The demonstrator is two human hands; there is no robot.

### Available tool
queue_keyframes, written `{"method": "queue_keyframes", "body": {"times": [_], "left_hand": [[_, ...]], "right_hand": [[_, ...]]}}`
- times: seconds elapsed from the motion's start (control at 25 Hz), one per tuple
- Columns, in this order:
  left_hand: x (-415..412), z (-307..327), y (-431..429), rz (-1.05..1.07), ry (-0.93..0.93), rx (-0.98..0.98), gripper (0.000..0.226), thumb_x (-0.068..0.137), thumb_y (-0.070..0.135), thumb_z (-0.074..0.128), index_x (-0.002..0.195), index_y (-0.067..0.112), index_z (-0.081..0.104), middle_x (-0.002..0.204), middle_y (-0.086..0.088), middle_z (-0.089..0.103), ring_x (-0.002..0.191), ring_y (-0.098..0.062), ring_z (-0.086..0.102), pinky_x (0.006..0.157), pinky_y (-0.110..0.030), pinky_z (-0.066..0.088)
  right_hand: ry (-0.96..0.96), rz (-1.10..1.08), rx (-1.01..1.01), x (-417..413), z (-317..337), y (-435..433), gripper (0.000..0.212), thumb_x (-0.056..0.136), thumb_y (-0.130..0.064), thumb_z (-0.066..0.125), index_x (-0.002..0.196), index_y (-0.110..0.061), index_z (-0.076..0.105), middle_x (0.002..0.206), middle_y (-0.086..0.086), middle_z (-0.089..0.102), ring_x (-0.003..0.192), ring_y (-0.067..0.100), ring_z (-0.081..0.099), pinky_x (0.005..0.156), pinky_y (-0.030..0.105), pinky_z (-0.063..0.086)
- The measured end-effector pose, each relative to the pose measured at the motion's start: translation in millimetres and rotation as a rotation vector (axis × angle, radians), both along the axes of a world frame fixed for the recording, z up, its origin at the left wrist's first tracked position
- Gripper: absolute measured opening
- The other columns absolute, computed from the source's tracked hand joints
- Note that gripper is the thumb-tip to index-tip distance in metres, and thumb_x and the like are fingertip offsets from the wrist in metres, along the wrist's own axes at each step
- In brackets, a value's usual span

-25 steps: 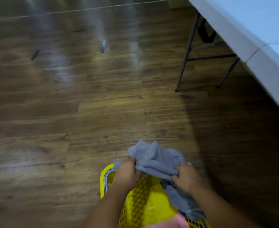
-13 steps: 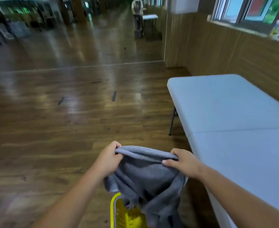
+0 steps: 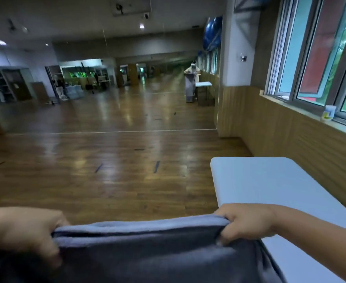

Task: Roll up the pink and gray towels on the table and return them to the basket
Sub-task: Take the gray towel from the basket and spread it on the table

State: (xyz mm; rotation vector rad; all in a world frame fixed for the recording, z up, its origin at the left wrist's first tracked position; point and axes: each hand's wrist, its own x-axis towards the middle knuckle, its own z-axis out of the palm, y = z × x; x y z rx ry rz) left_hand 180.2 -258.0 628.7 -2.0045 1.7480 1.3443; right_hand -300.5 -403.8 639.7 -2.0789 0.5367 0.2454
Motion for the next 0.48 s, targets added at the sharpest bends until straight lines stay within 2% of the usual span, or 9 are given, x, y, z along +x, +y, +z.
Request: {"method": "queue_keyframes", "body": {"times": [0.04,0.08,0.12,0.16,0.24,0.28,0.32,0.4,0.48], "left_hand": [[77,-26,-38,0.02,-0.12,0.02,0.055,0.072,0.046,0.081,0.105,0.002,0.074,0.08,0.026,0.071,0.079,0.005,0.064,0.081,-0.026,0.05],[155,-47,-80,0.01,-0.214,-0.089,0.08,0.066,0.061,0.079,0.112,-0.004,0.069,0.079,0.03,0.07,0.078,0.008,0.061,0.083,-0.023,0.049],[200,-53,-123,-0.02,-0.229,-0.183,0.096,0.057,0.074,0.076,0.115,-0.002,0.068,0.085,0.027,0.07,0.08,0.008,0.061,0.084,-0.02,0.047],[208,-40,-164,0.003,-0.237,-0.223,0.092,0.055,0.079,0.073,0.114,0.008,0.07,0.094,0.021,0.071,0.086,0.005,0.062,0.085,-0.02,0.047],[114,56,-224,0.062,-0.439,-0.395,0.047,0.071,0.06,0.073,0.102,0.025,0.073,0.104,0.003,0.073,0.093,-0.012,0.066,0.083,-0.027,0.051],[39,113,-239,0.12,-0.544,-0.557,0.029,0.079,0.045,0.073,0.096,0.022,0.074,0.102,-0.004,0.074,0.089,-0.021,0.067,0.076,-0.031,0.051],[-10,162,-269,0.196,-0.63,-0.829,0.016,0.084,0.032,0.069,0.091,0.018,0.073,0.098,-0.01,0.073,0.084,-0.028,0.066,0.069,-0.033,0.05],[-76,265,-318,0.54,-0.582,-1.347,0.014,0.086,0.019,0.06,0.093,0.016,0.072,0.096,-0.014,0.071,0.087,-0.036,0.066,0.067,-0.036,0.047],[-122,337,-340,0.544,-0.56,-1.687,0.021,0.086,0.022,0.055,0.099,0.021,0.071,0.099,-0.012,0.071,0.094,-0.038,0.066,0.07,-0.039,0.047]], "right_hand": [[0.036,0.063,0.024,10,5,-7,0.011,0.08,-0.026,0.076,0.089,-0.023,0.07,0.085,-0.013,0.067,0.082,0.007,0.063,0.077,0.031,0.05],[0.095,0.104,0.002,22,7,-22,0.017,0.08,-0.028,0.079,0.093,-0.024,0.071,0.089,-0.013,0.069,0.084,0.005,0.064,0.081,0.031,0.051],[0.18,0.135,-0.032,38,11,-44,0.018,0.08,-0.027,0.08,0.095,-0.025,0.071,0.092,-0.012,0.071,0.085,0.006,0.065,0.083,0.031,0.053],[0.276,0.149,-0.079,57,17,-71,0.017,0.08,-0.024,0.081,0.093,-0.024,0.072,0.095,-0.008,0.072,0.084,0.009,0.066,0.084,0.034,0.055],[0.352,-0.004,-0.364,93,44,-151,0.011,0.078,-0.021,0.081,0.084,-0.017,0.072,0.092,0.007,0.074,0.079,0.021,0.067,0.081,0.043,0.059],[0.308,-0.207,-0.663,106,75,-204,0.009,0.079,-0.02,0.077,0.082,-0.013,0.071,0.088,0.011,0.073,0.077,0.027,0.066,0.078,0.044,0.059],[0.169,-0.486,-0.936,109,121,-253,0.006,0.082,-0.016,0.072,0.084,-0.01,0.071,0.085,0.013,0.07,0.078,0.032,0.065,0.076,0.04,0.058],[-0.209,-1.038,-1.164,83,235,-311,0.017,0.086,-0.007,0.059,0.099,-0.003,0.07,0.096,0.019,0.07,0.092,0.038,0.066,0.077,0.036,0.052],[-0.497,-1.342,-1.327,37,332,-340,0.027,0.091,-0.003,0.047,0.109,0.004,0.066,0.11,0.031,0.066,0.104,0.045,0.063,0.083,0.045,0.05]]}}
